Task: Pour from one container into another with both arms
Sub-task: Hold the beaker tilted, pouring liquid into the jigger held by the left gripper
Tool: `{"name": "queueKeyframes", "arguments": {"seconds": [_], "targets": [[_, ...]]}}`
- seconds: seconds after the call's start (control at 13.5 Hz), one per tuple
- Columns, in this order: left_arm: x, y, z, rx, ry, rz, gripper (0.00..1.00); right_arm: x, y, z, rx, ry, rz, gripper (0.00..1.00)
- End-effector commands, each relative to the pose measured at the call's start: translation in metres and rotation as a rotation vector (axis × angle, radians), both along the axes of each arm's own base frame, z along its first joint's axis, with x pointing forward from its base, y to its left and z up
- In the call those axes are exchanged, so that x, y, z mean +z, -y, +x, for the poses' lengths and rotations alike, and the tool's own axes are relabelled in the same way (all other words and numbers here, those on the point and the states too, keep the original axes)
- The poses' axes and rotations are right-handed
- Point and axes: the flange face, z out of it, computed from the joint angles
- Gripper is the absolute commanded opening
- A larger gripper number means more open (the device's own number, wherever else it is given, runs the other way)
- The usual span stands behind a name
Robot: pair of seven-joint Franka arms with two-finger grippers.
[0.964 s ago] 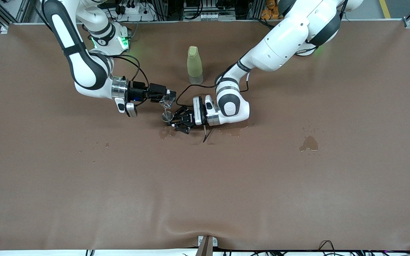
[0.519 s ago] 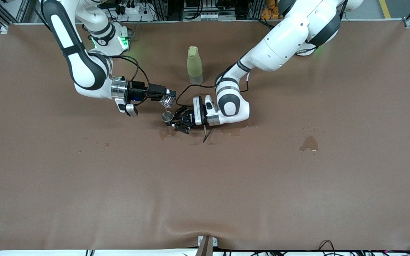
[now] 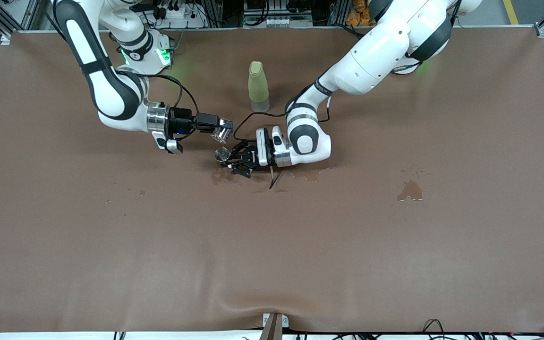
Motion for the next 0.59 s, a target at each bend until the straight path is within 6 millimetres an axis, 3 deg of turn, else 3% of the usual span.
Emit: {"name": "queueKeyframes", "arguments": {"seconds": [0.0, 0.37, 0.52], "targets": [[0.0005, 0.001, -0.0041, 0.015, 0.081, -0.014, 0.0, 0.0084, 0.0014, 0.0018, -0.019, -0.019, 0.023, 0.0], [-0.0025, -0.001, -0.0058, 0.015, 0.077, -0.007, 0.0, 0.0087, -0.0006, 0.0006, -0.008, -0.046, 0.051, 0.0], [-0.0035, -0.0014, -0.0069, 0.014, 0.075, -0.007, 0.0, 0.0173, -0.0008, 0.0043, 0.007, 0.006, 0.048, 0.0]]}}
